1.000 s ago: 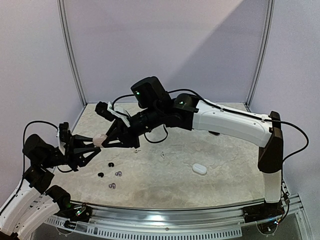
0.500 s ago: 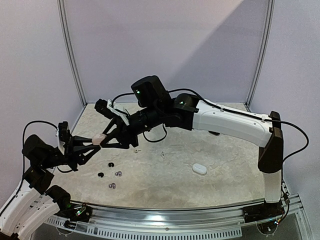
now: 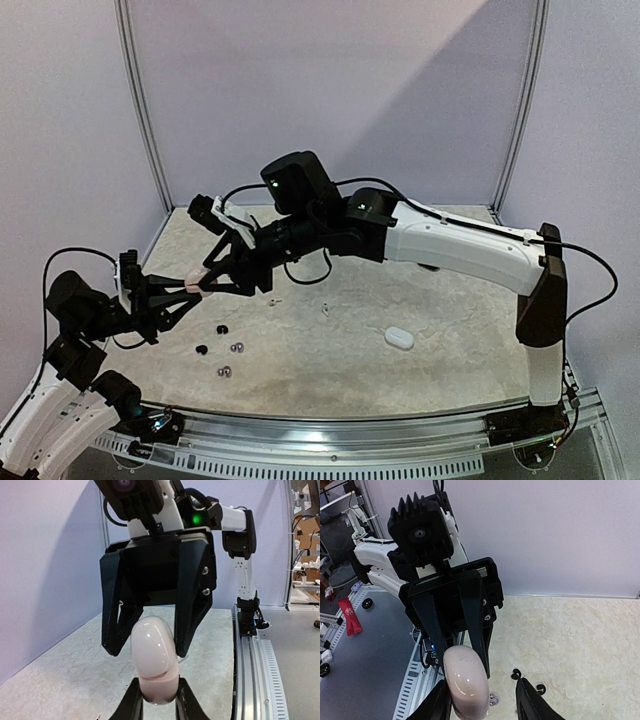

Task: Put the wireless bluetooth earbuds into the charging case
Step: Open the charging case at the center of the board.

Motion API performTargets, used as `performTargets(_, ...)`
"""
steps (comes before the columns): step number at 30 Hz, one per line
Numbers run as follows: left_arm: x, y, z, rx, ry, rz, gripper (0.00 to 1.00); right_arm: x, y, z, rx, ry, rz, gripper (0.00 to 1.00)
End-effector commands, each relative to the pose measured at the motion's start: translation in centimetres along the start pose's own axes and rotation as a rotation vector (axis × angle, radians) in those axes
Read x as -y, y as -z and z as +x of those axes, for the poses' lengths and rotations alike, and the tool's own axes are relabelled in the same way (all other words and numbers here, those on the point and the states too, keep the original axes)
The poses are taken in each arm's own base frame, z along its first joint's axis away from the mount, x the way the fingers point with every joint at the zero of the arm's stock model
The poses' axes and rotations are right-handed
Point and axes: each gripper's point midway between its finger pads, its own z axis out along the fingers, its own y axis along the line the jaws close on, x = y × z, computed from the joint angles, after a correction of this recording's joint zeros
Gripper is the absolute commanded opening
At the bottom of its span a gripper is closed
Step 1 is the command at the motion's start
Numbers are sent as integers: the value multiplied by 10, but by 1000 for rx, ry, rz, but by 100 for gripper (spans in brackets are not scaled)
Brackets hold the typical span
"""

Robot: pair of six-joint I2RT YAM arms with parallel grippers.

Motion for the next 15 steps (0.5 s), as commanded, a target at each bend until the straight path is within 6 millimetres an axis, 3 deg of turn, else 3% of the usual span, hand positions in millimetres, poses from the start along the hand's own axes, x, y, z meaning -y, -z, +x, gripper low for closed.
performTargets(1, 14, 1, -1, -7, -28, 66, 0, 28, 6, -11, 37, -51, 83, 45)
performTargets(15, 16, 2, 0, -10, -26, 79, 0, 42, 1, -9, 33, -118, 89, 44)
